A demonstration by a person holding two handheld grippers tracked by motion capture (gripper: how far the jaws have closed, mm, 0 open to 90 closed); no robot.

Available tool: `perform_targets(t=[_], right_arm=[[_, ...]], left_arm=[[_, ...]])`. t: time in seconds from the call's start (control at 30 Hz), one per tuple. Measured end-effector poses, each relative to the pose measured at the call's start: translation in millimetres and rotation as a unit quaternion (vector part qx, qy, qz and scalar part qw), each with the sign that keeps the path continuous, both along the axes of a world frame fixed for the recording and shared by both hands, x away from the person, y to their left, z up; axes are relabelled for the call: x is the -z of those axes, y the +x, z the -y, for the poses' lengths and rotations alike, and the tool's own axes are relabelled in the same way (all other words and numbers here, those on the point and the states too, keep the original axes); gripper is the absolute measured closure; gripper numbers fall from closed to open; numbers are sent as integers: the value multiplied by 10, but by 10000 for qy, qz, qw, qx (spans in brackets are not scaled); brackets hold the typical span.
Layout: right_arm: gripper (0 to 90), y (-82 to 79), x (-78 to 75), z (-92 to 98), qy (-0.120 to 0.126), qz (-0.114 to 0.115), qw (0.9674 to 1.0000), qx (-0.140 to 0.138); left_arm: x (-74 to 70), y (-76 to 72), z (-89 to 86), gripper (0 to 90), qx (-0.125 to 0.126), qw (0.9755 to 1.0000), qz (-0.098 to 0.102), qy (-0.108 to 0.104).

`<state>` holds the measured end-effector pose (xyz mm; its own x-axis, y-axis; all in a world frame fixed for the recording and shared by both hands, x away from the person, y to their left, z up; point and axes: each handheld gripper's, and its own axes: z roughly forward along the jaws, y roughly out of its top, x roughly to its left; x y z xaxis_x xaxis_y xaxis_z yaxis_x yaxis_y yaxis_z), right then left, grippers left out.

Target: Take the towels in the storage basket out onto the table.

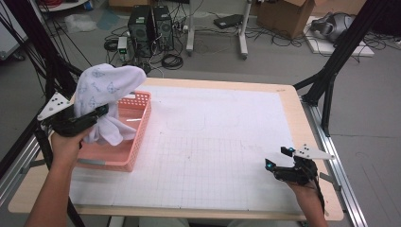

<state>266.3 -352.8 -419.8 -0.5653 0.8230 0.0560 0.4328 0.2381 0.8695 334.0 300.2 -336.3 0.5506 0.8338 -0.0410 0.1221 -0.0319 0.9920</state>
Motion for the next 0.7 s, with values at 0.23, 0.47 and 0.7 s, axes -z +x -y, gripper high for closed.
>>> perform_targets(t=[0.23,0.47,0.7], right_arm=[[164,7,-3,-5,1,25,10000,-12],[164,3,-8,-7,4,20,10000,-19],[164,1,-15,-4,-8,35,10000,-19]], left_arm=[[-200,-47,110,628,354,9988,292,-152],[-362,-75,284,629,955,9934,533,-337],[-529,-94,543,629,1490,9859,684,-345]])
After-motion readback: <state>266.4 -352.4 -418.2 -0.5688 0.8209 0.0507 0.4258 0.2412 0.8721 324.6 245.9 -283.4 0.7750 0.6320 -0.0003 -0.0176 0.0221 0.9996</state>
